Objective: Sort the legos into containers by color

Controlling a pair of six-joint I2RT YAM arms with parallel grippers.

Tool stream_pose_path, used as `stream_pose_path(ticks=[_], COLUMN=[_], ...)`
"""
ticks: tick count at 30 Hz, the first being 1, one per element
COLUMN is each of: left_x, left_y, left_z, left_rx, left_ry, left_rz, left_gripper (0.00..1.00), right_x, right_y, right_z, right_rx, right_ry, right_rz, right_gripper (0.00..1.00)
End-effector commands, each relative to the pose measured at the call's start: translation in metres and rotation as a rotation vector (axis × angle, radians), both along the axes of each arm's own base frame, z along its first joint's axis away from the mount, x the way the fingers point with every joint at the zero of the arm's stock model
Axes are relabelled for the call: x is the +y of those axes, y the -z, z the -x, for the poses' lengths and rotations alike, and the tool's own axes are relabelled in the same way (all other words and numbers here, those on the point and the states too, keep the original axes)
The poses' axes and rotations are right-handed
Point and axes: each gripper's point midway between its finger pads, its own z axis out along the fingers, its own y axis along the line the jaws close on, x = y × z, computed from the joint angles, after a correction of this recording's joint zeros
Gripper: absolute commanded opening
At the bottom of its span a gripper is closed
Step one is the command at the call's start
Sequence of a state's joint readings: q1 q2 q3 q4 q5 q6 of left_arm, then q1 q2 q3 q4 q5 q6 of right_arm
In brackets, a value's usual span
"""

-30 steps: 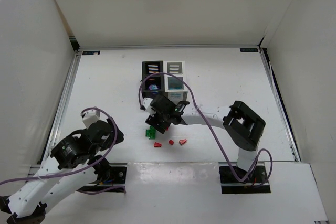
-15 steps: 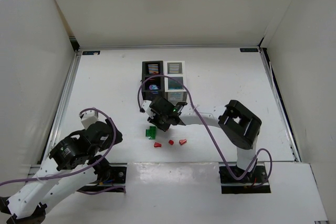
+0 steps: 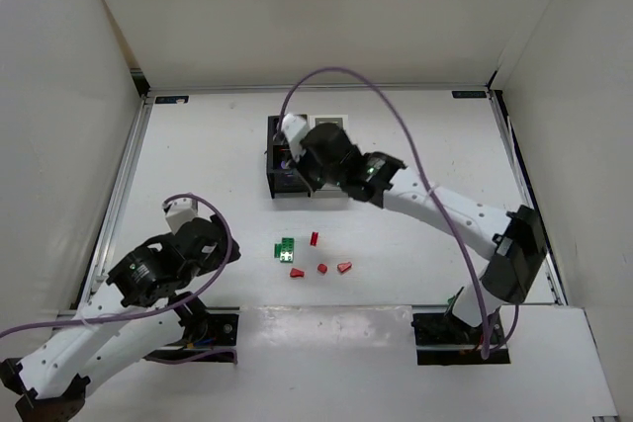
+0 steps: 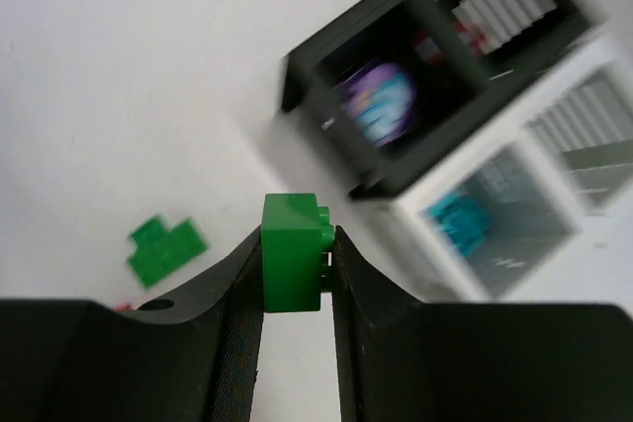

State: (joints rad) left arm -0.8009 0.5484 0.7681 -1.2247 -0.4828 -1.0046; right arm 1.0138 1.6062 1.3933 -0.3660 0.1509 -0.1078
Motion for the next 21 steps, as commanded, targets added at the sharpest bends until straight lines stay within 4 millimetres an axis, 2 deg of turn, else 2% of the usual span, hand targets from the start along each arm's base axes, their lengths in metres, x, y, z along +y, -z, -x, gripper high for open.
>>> stream_pose_path(ticks=[1, 2, 3, 4, 5, 6, 7, 8, 10, 14, 15, 16, 18, 19, 21], left_x=[-0.015, -0.019, -0.021, -0.023, -0.025, -0.030, -0.033, -0.034, -0.040, -0.047, -0.049, -0.054, -0.058, -0.062, -0.063], left_y=[-0.012, -0.012, -0.012, -0.011, -0.008, -0.011, -0.012, -0.009, -0.008, -0.008, -0.005, -0.006, -0.005, -0.006, -0.004], left_z=[-0.013, -0.018, -0.019, -0.020, -0.022, -0.025, -0.026, -0.028, -0.033, -0.040, -0.041, -0.042, -0.043, -0.044, -0.044], left_rx=[-0.047, -0.046, -0.040, -0.035, -0.018, -0.024, -0.024, -0.009, 0.000, 0.012, 0.028, 0.025, 0.036, 0.031, 0.042], left_ry=[0.037, 0.037, 0.050, 0.056, 0.058, 0.071, 0.079, 0.087, 0.095, 0.115, 0.118, 0.130, 0.142, 0.149, 0.146], left_rz=[0.020, 0.017, 0.012, 0.008, -0.013, -0.008, -0.006, -0.025, -0.038, -0.058, -0.065, -0.053, -0.050, -0.037, -0.032], left_gripper=[1.00, 1.00, 1.00, 1.00, 1.00, 1.00, 1.00, 1.00, 1.00, 1.00, 1.00, 1.00, 1.00, 1.00, 1.00], right_x=[-0.025, -0.026, -0.033, -0.042, -0.046, -0.045, -0.055, -0.055, -0.057, -0.063, -0.064, -0.064, -0.067, -0.066, -0.069], right_y=[-0.045, -0.058, -0.046, -0.045, -0.066, -0.052, -0.050, -0.065, -0.056, -0.048, -0.054, -0.044, -0.045, -0.035, -0.029], right_z=[-0.042, -0.049, -0.062, -0.074, -0.088, -0.100, -0.114, -0.122, -0.141, -0.164, -0.169, -0.175, -0.183, -0.187, -0.191], right_rx=[-0.047, -0.062, -0.041, -0.035, -0.060, -0.054, -0.056, -0.077, -0.074, -0.059, -0.066, -0.055, -0.057, -0.048, -0.043], right_ry=[0.139, 0.157, 0.187, 0.228, 0.265, 0.290, 0.330, 0.343, 0.368, 0.426, 0.436, 0.444, 0.458, 0.464, 0.481], right_rz=[-0.053, -0.073, -0.041, -0.027, -0.064, -0.034, -0.023, -0.045, -0.028, -0.021, -0.031, -0.016, -0.020, -0.005, 0.007], right_gripper=[0.15, 0.13, 0.11, 0.11, 0.11, 0.11, 0.11, 0.11, 0.11, 0.13, 0.13, 0.13, 0.13, 0.13, 0.13])
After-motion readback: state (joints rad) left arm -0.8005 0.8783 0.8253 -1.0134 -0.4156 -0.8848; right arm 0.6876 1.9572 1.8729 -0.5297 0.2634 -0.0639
